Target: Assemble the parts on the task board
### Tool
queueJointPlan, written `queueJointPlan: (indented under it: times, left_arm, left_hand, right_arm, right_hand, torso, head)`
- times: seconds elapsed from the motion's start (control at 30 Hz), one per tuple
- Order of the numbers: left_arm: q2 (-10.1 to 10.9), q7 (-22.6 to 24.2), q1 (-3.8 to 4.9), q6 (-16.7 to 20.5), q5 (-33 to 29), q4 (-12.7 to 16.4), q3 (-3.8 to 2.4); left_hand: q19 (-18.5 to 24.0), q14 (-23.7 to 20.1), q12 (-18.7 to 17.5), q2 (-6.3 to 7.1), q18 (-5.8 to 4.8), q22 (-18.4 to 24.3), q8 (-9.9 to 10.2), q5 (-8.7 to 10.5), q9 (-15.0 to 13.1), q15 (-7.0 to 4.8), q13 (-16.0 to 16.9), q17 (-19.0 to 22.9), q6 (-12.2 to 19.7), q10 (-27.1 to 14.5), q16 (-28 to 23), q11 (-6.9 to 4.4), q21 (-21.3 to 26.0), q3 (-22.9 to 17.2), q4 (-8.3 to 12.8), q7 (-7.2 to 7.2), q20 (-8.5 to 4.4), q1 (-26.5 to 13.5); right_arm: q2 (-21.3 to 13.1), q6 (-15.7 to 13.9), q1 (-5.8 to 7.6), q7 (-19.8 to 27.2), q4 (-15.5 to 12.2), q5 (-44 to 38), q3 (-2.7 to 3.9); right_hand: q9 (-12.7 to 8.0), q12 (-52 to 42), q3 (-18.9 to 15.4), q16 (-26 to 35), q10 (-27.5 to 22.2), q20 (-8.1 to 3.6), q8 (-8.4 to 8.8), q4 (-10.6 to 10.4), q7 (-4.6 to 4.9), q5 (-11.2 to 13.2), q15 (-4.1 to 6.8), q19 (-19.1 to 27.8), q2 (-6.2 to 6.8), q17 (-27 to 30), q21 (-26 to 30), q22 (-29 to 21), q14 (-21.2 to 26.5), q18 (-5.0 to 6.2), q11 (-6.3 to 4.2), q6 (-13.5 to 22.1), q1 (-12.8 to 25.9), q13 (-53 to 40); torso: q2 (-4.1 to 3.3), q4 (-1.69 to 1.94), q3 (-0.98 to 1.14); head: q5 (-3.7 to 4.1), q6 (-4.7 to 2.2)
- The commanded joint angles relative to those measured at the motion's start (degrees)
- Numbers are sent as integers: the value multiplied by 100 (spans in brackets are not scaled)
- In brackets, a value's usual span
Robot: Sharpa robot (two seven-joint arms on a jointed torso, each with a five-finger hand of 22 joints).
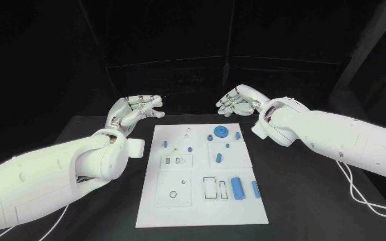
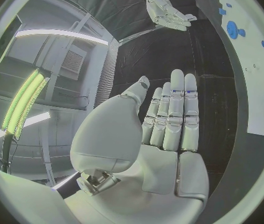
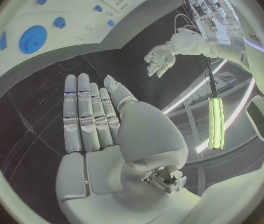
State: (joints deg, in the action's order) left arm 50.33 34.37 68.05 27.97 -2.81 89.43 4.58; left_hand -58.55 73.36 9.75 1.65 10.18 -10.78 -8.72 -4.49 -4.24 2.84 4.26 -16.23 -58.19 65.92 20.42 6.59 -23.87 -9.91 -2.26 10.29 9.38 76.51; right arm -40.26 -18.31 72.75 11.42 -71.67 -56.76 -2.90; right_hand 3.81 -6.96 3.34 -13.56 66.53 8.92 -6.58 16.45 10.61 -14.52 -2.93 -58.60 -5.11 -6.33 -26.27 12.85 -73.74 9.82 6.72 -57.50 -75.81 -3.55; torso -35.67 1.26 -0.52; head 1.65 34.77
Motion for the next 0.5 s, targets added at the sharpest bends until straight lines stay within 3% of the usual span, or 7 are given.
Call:
queueJointPlan:
  times: [0.03,0.2,0.5]
  left_arm:
    - [86,-124,8,-331,355,198,-1]
    - [186,-192,7,-437,398,444,-1]
    - [261,-213,5,-484,412,684,-1]
  left_hand:
    - [-139,129,-58,21,34,-54,7,9,6,-60,13,-194,-100,199,174,-58,-108,-77,26,-40,-52,57]
    - [-157,75,-175,52,25,-109,92,7,20,-85,21,-448,-172,361,338,-91,-192,-189,30,-60,-90,-1]
    - [-142,4,-366,109,17,-157,215,9,33,-68,7,-687,-160,339,472,-58,-261,-282,39,-27,-89,-75]
  right_arm:
    - [52,432,56,-955,-61,-1818,5]
    - [173,618,92,-1376,-106,-2772,7]
    - [353,820,104,-1635,-121,-3549,10]
  right_hand:
    - [5,62,125,-544,707,-344,86,8,-198,-38,348,-636,268,-460,-936,500,-1192,68,-268,-422,38,-37]
    - [-4,90,232,-1177,782,-443,152,11,-272,-134,430,-673,397,-980,-1445,813,-1217,53,-352,-584,109,-61]
    - [-10,184,285,-1740,204,-419,291,-18,-279,-72,386,-650,561,-1461,-1881,1081,-1262,55,-271,-415,338,-41]
  torso:
    - [-196,46,-36]
    - [-359,101,-61]
    - [-559,173,-91]
  head:
    - [53,-43]
    - [108,-105]
    - [175,-137]
